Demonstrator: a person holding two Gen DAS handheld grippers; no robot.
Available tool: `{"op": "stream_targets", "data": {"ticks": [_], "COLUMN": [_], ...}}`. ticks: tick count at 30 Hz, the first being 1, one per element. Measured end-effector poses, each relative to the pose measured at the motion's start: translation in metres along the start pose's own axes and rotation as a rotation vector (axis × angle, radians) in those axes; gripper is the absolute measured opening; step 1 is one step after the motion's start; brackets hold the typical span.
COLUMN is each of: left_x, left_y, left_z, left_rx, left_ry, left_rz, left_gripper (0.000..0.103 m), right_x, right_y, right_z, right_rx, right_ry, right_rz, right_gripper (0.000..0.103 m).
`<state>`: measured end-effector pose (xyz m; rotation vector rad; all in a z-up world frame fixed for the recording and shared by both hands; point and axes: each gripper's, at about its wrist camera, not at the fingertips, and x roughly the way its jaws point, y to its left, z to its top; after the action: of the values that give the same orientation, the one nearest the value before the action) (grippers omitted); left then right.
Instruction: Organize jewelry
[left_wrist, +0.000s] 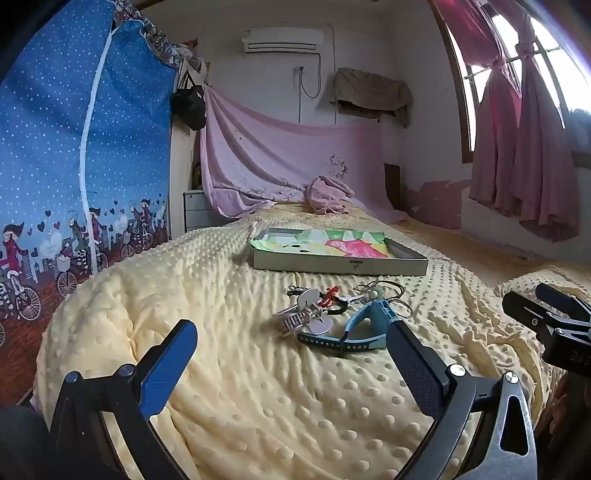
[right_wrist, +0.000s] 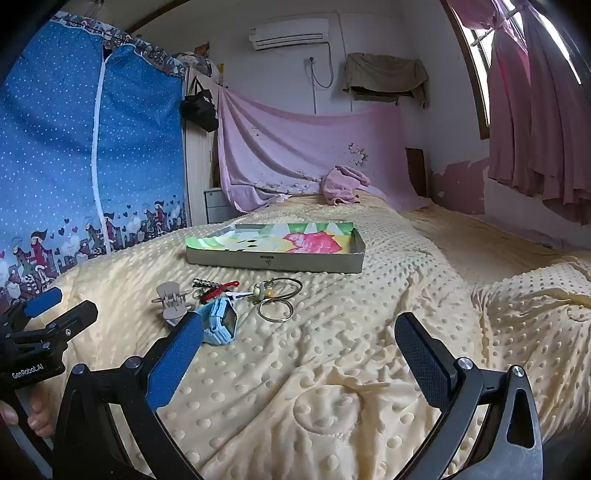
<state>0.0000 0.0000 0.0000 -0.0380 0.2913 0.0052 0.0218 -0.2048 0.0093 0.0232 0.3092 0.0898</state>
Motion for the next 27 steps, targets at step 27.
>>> {"op": "stream_targets", "data": {"ticks": [27], "left_x": [0.0013], "left_y": [-0.0006], "left_z": [0.0001], "left_rx": [0.009], "left_ry": [0.004], "left_rz": [-0.004], "left_gripper": [0.103], "right_x": [0.0008], "right_y": [-0.0011], "right_z": [-0.0011], "right_rx": [-0.003], "right_ry": [0.000], "right_rz": [-0.002], "right_gripper": [0.102]}}
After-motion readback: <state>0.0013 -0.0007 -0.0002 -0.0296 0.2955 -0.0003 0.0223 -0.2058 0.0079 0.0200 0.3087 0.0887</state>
